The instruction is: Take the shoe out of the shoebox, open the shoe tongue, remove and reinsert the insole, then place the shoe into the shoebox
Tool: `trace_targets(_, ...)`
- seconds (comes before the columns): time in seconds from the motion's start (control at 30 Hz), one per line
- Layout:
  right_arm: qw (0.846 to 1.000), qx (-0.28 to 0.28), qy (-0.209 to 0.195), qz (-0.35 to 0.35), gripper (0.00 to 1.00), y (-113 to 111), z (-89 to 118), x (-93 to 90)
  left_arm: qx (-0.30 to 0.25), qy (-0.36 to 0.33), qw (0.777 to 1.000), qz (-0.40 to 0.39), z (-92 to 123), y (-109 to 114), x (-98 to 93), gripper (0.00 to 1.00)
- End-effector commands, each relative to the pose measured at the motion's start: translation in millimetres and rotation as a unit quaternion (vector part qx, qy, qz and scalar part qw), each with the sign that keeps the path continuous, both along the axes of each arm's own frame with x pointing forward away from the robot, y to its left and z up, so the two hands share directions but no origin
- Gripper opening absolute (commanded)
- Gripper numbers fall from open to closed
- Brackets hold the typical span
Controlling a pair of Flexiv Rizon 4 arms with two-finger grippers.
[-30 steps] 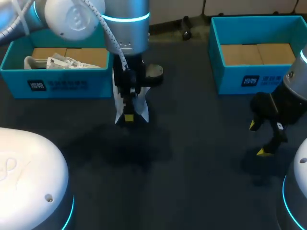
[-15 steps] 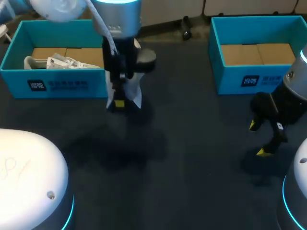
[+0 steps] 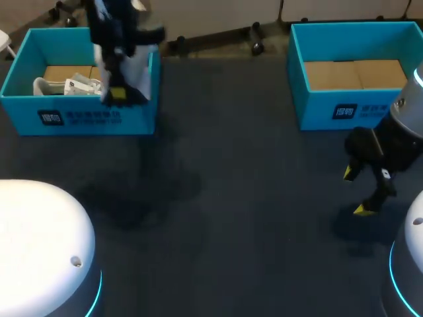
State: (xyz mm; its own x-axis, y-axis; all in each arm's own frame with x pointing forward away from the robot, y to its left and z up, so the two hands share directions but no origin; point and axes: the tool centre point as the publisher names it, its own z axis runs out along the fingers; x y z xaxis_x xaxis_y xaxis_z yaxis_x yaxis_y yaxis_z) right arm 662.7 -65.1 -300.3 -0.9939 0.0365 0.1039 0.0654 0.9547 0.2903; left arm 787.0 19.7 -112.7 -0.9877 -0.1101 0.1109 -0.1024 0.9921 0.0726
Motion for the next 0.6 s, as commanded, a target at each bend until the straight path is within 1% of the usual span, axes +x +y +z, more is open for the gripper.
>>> trace_targets(0.03,1.000,0.000,-0.001,0.000,1.00,0,-1,-0.6,-0.007,0.025,0.999,0.019,-12,45,35.1,0.00)
trace_targets(0.07,1.000,0.000,-0.001,0.000,1.00,0,-1,-0.6,-0.004,0.025,1.000,0.019,-13,49,37.5,0.00)
trace_targets(0.1,1.000,0.000,-0.001,0.000,1.00,0,-1,-0.6,-0.006,0.030,0.999,0.029,-15,60,43.5,0.00)
trace_targets(0.23,1.000,0.000,-0.001,0.000,1.00,0,-1,-0.6,-0.013,0.042,0.998,0.035,-18,87,57.4,0.00)
trace_targets(0.37,1.000,0.000,-0.001,0.000,1.00,0,-1,-0.6,-0.022,0.042,0.998,0.040,-11,108,68.6,0.00)
trace_targets(0.4,1.000,0.000,-0.001,0.000,1.00,0,-1,-0.6,-0.019,0.035,0.998,0.040,-9,116,73.9,0.00)
trace_targets(0.43,1.000,0.000,-0.001,0.000,1.00,0,-1,-0.6,-0.018,0.034,0.998,0.042,-8,118,75.2,0.00)
trace_targets(0.47,1.000,0.000,-0.001,0.000,1.00,0,-1,-0.6,-0.028,0.037,0.998,0.035,-3,127,80.8,0.00)
trace_targets(0.5,1.000,0.000,-0.001,0.000,1.00,0,-1,-0.6,-0.021,0.030,0.999,0.041,-1,132,84.2,0.00)
trace_targets(0.6,1.000,0.000,-0.001,0.000,1.00,0,-1,-0.6,-0.024,0.031,0.998,0.040,5,147,99.1,0.00)
